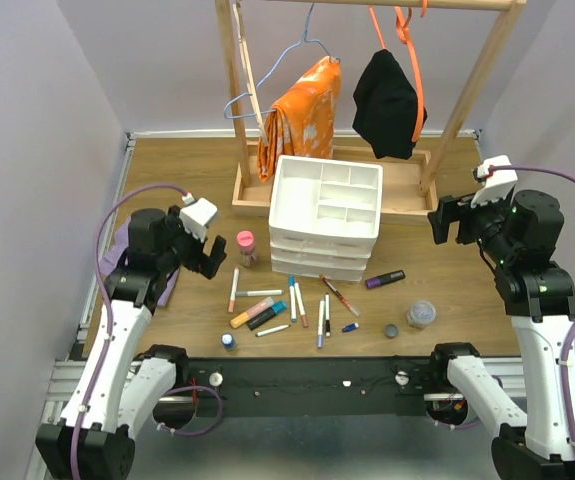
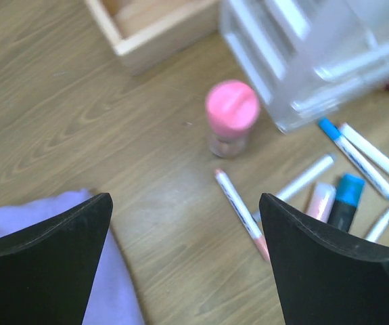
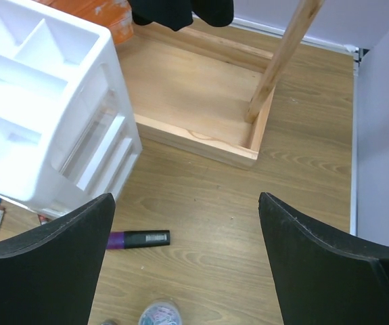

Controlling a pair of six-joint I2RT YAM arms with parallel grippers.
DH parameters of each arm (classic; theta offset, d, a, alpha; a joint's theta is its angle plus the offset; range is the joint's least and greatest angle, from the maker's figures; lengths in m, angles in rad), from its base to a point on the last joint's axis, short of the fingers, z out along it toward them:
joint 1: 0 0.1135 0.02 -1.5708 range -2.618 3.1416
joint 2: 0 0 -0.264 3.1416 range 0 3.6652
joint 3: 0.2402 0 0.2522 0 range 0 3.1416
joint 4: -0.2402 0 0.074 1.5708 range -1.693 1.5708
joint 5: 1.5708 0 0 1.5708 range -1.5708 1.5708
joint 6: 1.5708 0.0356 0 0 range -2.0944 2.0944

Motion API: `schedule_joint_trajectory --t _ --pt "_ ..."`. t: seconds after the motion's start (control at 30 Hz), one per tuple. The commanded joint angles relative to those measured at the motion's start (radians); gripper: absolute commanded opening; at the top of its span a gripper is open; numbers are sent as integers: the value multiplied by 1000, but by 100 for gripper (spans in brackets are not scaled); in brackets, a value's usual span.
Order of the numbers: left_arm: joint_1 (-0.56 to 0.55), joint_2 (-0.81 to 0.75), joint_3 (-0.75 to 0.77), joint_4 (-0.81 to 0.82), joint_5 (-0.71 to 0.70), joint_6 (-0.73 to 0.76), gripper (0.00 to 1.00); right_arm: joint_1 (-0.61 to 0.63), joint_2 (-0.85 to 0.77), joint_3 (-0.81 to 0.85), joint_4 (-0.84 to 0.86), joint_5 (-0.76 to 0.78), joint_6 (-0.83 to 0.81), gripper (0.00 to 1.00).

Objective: Sort the stationery into containers
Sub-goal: Pick up the stationery from the center of the board.

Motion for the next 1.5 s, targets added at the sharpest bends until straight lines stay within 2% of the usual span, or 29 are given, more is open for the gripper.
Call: schedule_joint_trajectory --t 0.0,0.2,0.57,0.8,1.1,1.47 --pt "-1 -68 -110 96 254 229 99 1 -8 -19 6 -63 11 94" --pt "-1 101 -63 38 343 298 98 3 -14 -20 -1 -148 20 94" --pt "-2 268 -92 200 362 270 87 3 -5 -31 -6 -105 -4 94" --pt "-4 340 -118 369 345 215 86 3 29 -39 23 -100 -6 94" --pt "-16 429 -100 433 340 206 86 3 60 -46 51 -93 -4 94" --pt "-22 503 -64 439 366 187 85 1 70 -62 62 -77 -7 94"
